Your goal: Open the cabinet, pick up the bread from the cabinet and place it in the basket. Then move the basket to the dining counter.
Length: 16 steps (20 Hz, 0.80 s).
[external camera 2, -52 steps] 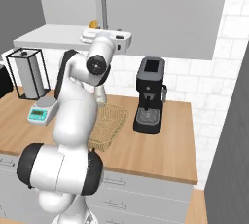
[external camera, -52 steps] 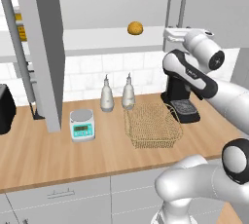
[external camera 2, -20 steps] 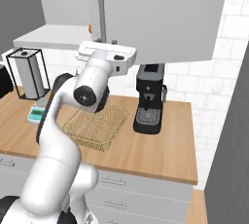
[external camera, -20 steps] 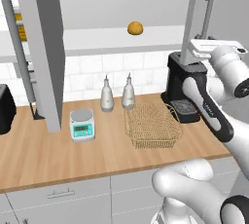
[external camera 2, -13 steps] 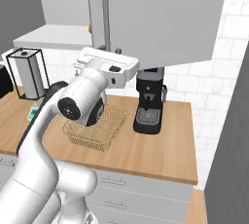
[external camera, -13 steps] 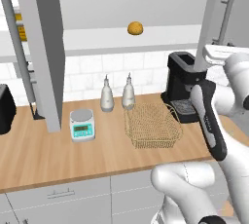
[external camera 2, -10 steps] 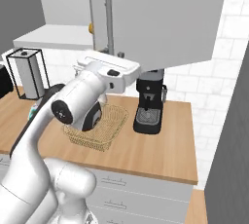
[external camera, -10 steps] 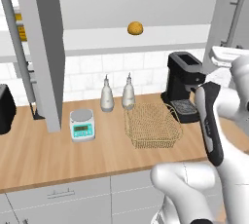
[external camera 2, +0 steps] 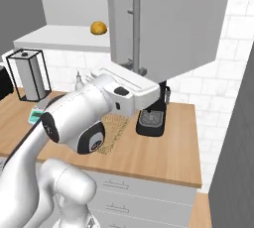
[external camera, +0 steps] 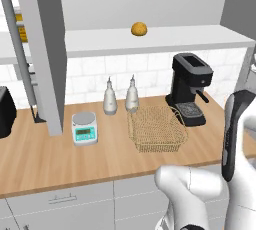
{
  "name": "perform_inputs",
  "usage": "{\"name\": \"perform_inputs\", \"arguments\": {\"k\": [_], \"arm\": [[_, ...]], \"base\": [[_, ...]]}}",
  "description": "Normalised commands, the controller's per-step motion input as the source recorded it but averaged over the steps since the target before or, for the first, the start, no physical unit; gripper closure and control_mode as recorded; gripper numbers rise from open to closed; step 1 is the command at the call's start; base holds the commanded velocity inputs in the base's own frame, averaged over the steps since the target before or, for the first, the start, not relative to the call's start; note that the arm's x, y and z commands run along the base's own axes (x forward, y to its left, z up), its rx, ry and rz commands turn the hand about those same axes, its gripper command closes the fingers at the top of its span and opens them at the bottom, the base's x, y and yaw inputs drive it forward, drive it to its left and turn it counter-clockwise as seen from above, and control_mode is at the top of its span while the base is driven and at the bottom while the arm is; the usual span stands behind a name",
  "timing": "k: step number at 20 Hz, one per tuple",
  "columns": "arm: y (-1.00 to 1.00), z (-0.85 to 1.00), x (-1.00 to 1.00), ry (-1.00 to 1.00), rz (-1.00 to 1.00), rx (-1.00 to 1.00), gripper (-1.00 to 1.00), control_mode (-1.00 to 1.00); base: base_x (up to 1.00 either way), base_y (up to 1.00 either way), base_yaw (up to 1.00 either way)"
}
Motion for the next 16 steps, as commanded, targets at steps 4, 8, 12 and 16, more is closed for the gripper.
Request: {"name": "perform_inputs", "arguments": {"k": [4,8,12,16], "arm": [[-0.17,0.00,-0.42,0.00,-0.12,0.00,-1.00,-1.00],[0.09,0.00,-0.47,0.00,-0.01,0.00,-1.00,-1.00],[0.48,0.00,-0.98,0.00,0.00,-0.01,-1.00,-1.00],[0.87,0.00,-0.83,0.00,0.00,-0.05,-1.00,-1.00]], "base": [[0.00,0.00,0.00],[0.00,0.00,0.00],[0.00,0.00,0.00],[0.00,0.00,0.00]]}}
